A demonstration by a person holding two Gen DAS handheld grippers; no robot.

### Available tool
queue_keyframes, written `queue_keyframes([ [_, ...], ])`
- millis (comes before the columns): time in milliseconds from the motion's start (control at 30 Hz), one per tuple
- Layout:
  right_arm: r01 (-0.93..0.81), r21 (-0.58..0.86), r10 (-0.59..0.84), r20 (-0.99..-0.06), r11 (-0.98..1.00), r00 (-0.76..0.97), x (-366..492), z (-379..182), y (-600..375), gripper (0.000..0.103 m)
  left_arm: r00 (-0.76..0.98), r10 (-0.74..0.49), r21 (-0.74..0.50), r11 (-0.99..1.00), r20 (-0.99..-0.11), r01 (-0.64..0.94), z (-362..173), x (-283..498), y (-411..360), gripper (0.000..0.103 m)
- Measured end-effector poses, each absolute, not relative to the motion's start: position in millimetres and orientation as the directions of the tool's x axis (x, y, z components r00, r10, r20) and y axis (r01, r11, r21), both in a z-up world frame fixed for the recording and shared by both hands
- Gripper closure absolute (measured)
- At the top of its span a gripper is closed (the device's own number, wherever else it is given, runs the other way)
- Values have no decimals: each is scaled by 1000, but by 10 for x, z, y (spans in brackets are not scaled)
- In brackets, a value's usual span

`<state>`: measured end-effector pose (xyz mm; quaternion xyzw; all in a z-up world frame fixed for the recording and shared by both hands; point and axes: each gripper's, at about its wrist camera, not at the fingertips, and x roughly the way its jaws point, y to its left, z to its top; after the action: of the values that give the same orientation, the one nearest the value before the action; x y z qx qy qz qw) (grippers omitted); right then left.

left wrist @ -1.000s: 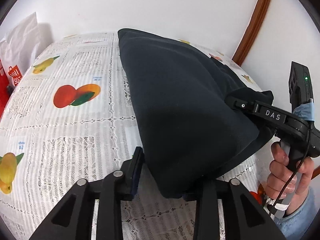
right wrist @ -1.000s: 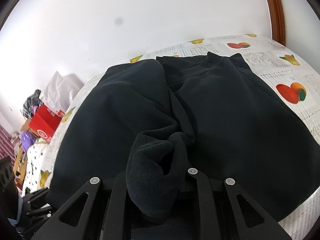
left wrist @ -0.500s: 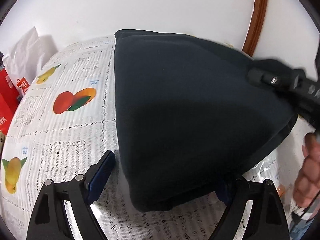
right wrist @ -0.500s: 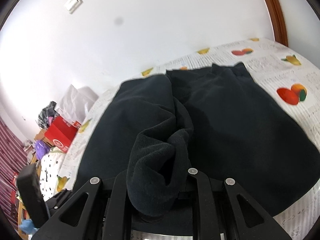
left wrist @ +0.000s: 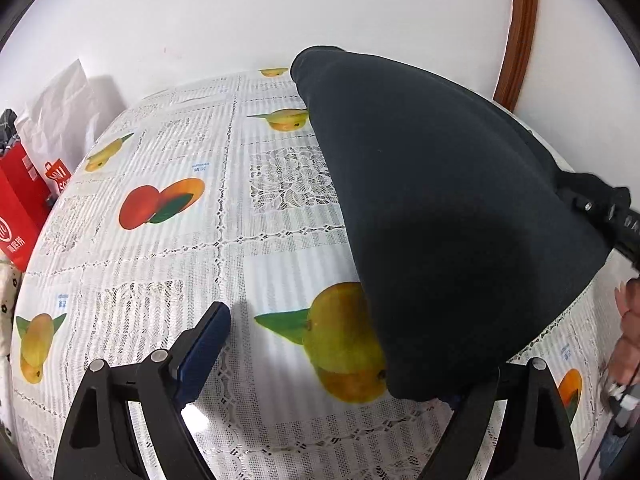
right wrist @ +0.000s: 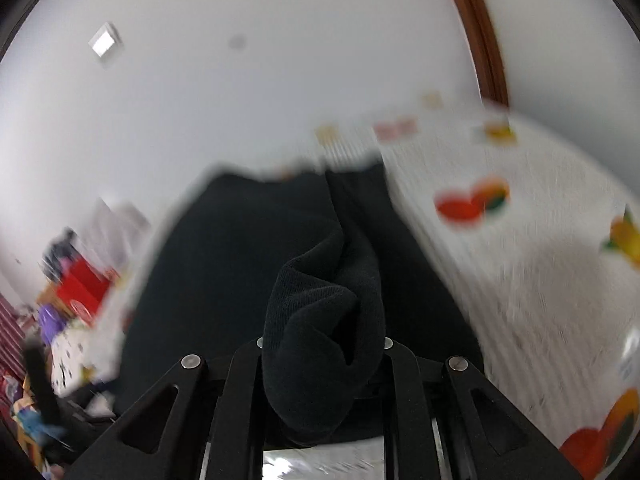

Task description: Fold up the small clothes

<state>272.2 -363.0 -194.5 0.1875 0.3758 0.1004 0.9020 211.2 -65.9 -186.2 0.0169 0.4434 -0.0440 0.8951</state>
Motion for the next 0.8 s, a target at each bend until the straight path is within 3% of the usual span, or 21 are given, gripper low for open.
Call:
queue_keyframes([
  [233, -37, 381, 292, -639, 924, 712, 2722, -1954, -3565, 87, 594, -191, -103, 979, -781, 179, -1795, 1996, -765, 16],
  [433, -34, 383, 293, -643, 923, 707, 2717, -1950, -3579, 87, 586, -121, -14, 983, -802, 184, -1812, 2133, -1085, 14],
  [567, -56, 374, 303, -646, 926, 700, 2762, -1879, -3588, 87, 578, -113, -21, 986, -808, 164, -1833, 2162, -1060, 13],
  [667, -124, 331, 307, -584, 935, 752, 2716, -1666, -3575, 88, 582, -77, 17, 988, -809, 154, -1821, 2116, -1106, 12],
  [733, -154, 312, 294, -477, 938, 828, 2584, -1459, -3683, 89, 584, -67, 27, 988, -809, 151, -1801, 2095, -1123, 12],
  [800, -109, 334, 261, -451, 936, 854, 2535, -1396, -3836, 89, 582, -73, 17, 989, -810, 148, -1800, 2076, -1109, 12],
])
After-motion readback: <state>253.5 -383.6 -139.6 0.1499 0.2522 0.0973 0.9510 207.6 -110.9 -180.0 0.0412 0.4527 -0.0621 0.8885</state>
